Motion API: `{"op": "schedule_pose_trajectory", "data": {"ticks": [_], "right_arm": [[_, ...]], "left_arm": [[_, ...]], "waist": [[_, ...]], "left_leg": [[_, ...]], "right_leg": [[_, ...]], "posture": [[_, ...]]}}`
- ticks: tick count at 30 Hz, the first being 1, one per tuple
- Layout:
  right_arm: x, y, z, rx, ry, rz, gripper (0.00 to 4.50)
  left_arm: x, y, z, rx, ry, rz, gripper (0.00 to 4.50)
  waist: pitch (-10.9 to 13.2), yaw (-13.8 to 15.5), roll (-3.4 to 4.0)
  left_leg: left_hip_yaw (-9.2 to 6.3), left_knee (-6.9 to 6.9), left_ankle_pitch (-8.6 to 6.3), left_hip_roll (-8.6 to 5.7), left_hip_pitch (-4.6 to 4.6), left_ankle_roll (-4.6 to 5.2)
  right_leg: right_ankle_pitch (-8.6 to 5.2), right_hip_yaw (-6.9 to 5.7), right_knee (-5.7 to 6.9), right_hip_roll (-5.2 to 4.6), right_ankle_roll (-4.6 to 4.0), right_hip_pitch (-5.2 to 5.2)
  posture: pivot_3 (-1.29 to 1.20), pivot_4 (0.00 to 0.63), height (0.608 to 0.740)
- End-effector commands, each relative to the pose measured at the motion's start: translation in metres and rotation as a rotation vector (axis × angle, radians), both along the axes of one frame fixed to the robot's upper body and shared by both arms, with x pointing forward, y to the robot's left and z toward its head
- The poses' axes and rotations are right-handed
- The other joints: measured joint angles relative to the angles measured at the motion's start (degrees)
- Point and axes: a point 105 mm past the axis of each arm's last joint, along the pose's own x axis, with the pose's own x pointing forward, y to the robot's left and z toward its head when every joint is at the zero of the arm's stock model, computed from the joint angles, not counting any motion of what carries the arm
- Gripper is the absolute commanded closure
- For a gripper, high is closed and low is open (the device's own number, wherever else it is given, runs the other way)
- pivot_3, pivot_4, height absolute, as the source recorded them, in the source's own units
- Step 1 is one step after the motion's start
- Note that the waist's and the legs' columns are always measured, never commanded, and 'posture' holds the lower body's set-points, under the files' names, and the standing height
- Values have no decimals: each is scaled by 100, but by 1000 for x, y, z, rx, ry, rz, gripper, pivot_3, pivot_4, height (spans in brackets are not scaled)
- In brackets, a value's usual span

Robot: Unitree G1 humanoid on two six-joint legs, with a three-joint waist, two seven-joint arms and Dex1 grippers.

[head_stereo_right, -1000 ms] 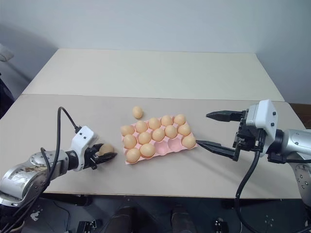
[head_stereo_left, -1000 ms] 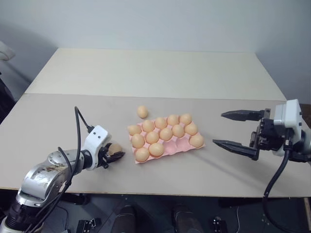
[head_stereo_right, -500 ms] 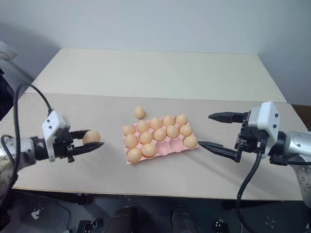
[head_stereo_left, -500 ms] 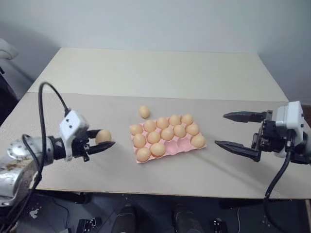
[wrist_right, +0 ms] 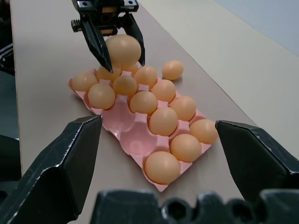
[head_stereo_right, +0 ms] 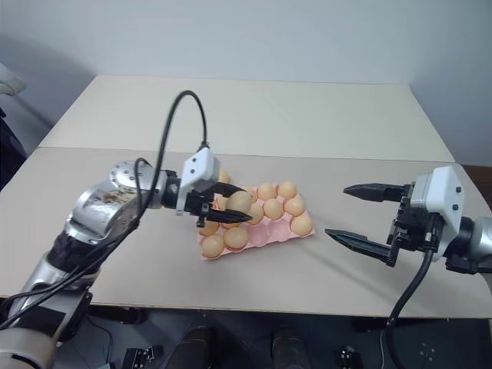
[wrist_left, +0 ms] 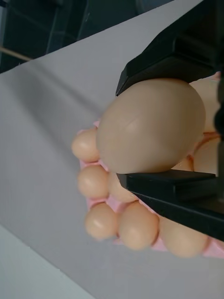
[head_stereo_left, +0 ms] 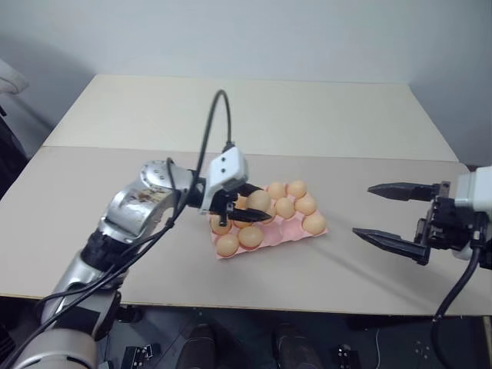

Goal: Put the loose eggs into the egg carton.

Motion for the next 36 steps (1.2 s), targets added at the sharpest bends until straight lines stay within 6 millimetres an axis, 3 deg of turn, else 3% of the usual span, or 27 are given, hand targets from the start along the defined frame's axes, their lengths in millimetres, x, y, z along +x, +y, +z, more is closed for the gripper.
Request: {"op": "schedule_pose_trajectory", "data": {"ticks": [1,9,21,24,29,35,36], "right_arm": [[-8,2,11,-21,-43,2,0],[-19,-1,4,-53,0,8,0],[-20,-2,2,-61,-9,12,0],[-20,-1,2,-57,-11,9,0],[-20,0,2,-51,-10,8,0],[-18,1,2,-49,-10,24,0],[-15,2,3,-48,-11,30,0]], "left_arm": [[-2,-8,2,17,-23,-68,2185],[-11,-21,-13,82,-19,-176,2185],[2,-32,-33,154,-51,-144,2185],[4,-36,-30,138,-54,-137,1518],[2,-37,-22,110,-48,-133,31],[0,-19,13,13,-46,-75,31],[4,-8,26,-27,-45,-26,31]], "waist": [[0,0,0],[0,50,0],[0,49,0],[0,46,0],[0,44,0],[0,31,0],[0,26,0]], "left_leg": [[0,0,0,0,0,0],[0,5,0,-2,-4,0],[0,6,0,-2,-3,0],[0,5,0,-2,-2,0],[0,6,0,-2,-3,0],[0,6,0,-1,-2,0],[0,5,0,-1,-1,0]], "right_leg": [[0,0,0,0,0,0],[1,-1,-4,-2,2,1],[1,0,-3,-2,2,2],[1,0,-3,-2,2,2],[1,0,-3,-2,2,2],[1,0,-1,-2,3,2],[1,0,1,-2,2,2]], "posture": [[0,150,740],[0,150,740],[0,150,740],[0,150,740],[0,150,740],[0,150,740],[0,150,740]]}}
